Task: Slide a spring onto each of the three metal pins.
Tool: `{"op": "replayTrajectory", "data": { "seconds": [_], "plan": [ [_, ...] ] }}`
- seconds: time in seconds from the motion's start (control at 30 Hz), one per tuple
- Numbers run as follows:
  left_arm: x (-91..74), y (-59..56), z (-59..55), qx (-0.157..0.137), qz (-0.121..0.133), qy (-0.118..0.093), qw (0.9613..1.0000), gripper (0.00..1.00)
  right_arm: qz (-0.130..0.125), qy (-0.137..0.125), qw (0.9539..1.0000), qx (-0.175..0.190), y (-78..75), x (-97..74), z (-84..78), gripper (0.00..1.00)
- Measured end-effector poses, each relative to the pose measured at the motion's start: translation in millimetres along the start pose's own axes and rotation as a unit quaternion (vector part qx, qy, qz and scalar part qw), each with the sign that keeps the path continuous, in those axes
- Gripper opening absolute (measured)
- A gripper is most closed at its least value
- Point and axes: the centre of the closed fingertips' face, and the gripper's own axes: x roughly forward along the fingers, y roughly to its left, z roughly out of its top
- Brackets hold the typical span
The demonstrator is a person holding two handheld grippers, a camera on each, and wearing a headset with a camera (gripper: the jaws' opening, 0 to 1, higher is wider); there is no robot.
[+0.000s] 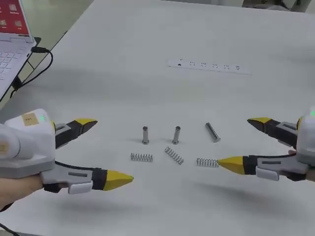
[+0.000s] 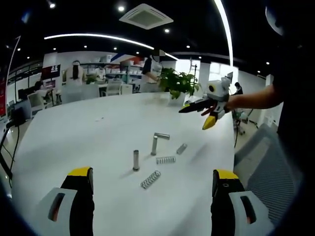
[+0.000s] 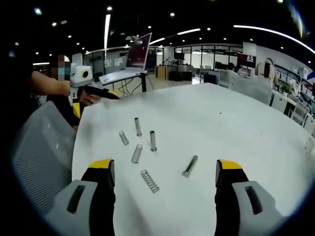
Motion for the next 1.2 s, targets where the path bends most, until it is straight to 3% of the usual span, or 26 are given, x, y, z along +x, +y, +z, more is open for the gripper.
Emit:
{"op": "replayTrajectory", "data": {
  "seconds": [0.43, 0.63, 1.2],
  "plan": [
    [2.9, 0.6, -1.7, -0.001, 0.001, 0.000, 1.0000, 0.98, 0.007, 0.022, 0.9997, 0.004, -19.9, 23.0, 3.6, 0.71],
    [4.0, 0.3, -3.1, -0.002, 0.001, 0.002, 1.0000, 0.98, -0.004, 0.059, 0.9982, 0.006, -30.6, 31.9, -5.8, 0.60],
    [4.4, 0.0, -6.1, -0.005, -0.003, 0.004, 1.0000, 0.98, -0.002, 0.116, 0.9929, 0.027, -42.4, 57.7, -17.0, 0.48]
  ]
}}
